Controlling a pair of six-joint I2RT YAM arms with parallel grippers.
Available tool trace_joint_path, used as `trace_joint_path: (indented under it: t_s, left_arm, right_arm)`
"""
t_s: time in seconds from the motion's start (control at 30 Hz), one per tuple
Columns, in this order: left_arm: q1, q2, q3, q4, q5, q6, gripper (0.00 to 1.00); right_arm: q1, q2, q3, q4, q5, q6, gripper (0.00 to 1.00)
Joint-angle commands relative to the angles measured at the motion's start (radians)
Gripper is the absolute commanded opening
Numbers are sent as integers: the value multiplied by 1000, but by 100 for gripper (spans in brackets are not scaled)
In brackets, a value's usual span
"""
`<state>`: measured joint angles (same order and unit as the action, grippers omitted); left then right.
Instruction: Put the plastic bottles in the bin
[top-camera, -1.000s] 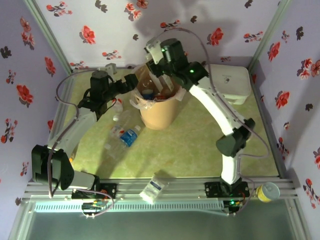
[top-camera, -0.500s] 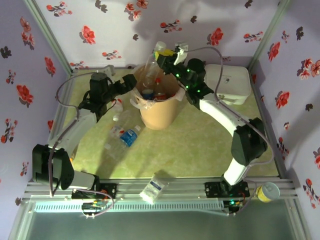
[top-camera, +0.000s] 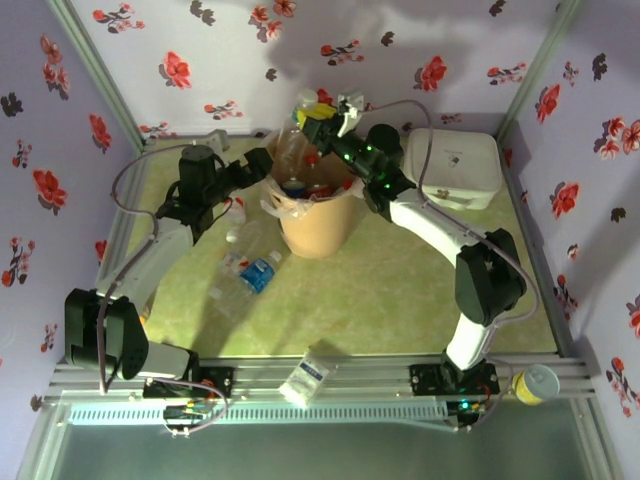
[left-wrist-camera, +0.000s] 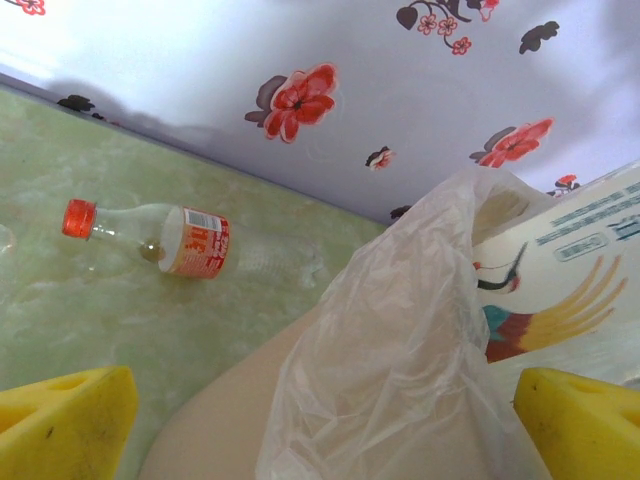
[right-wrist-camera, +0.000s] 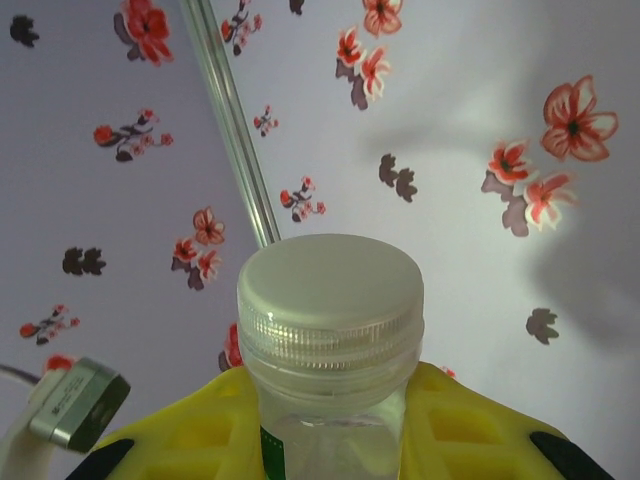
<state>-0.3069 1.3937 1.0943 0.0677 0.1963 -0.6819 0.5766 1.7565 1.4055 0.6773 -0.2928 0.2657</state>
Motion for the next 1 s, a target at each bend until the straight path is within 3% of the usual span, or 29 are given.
trace_joint_path:
  t_s: [0.0,0.13,0.27,0.43,0.57,0.83,0.97]
  left_arm:
    - [10,1,13,14,12,7,97]
    - [10,7,14,17,13,6,97]
    - [10,7,19,11,14,14,97]
    - [10,8,22,6,12,18,97]
    - [11,13,18,14,14,13,98]
    - [10,20,7,37,24,-2,97]
    - [10,18,6,40,25,-5,97]
  right_arm:
    - [12,-29,-19,-85,-25,-60,18]
    - [15,-32,-5,-128,-27,-79,51]
    - [19,-53,23,-194,-18,-115,66]
    - [23,-113,98,-397,30,-201,69]
    - [23,-141,194,-609,92,-249,52]
    - [22,-192,260,-738,124,-289,19]
    - [22,-192,277,-781,133,-280,14]
